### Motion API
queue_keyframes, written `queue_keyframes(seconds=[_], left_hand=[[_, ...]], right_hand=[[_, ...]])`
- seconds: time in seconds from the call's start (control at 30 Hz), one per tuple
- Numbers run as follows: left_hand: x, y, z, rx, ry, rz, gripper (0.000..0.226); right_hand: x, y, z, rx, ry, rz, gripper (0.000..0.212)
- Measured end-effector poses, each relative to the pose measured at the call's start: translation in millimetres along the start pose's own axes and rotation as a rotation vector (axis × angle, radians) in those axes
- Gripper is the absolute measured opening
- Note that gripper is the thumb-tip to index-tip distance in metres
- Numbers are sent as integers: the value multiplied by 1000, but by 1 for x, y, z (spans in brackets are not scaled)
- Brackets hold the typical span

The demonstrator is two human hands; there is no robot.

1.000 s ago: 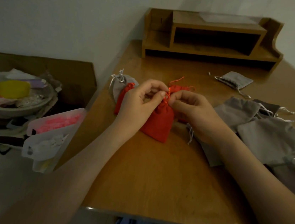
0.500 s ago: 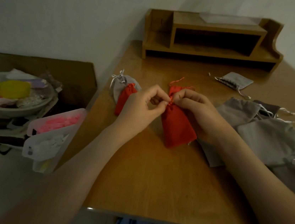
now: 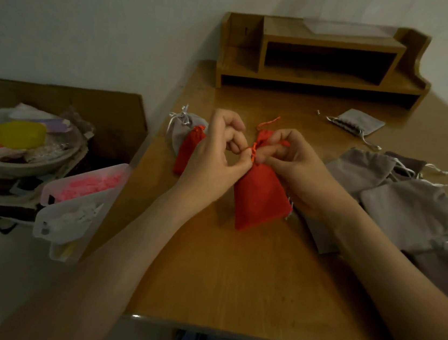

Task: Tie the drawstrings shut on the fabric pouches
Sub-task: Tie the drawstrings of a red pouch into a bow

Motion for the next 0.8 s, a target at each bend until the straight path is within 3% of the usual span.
queue_keyframes(seconds=[0.23, 0.5, 0.8], left_hand=[[-9, 2, 1, -8, 30, 33, 36], [-11, 1, -1, 33, 53, 13, 21], [-6, -2, -2, -13, -3, 175, 22]], right_hand=[[-7, 11, 2, 95, 102, -47, 14], [1, 8, 3, 104, -28, 141, 6], [4, 12, 2, 80, -95, 17, 16]])
Point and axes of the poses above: each hand's wrist, its own z-axis away from the middle knuckle, its own y-axis out of the palm, x = y × z, the point moved 9 cm from there along -z, towards the middle knuckle, and after that the axes turned 2 degrees about -z, right-handed, at the moved point
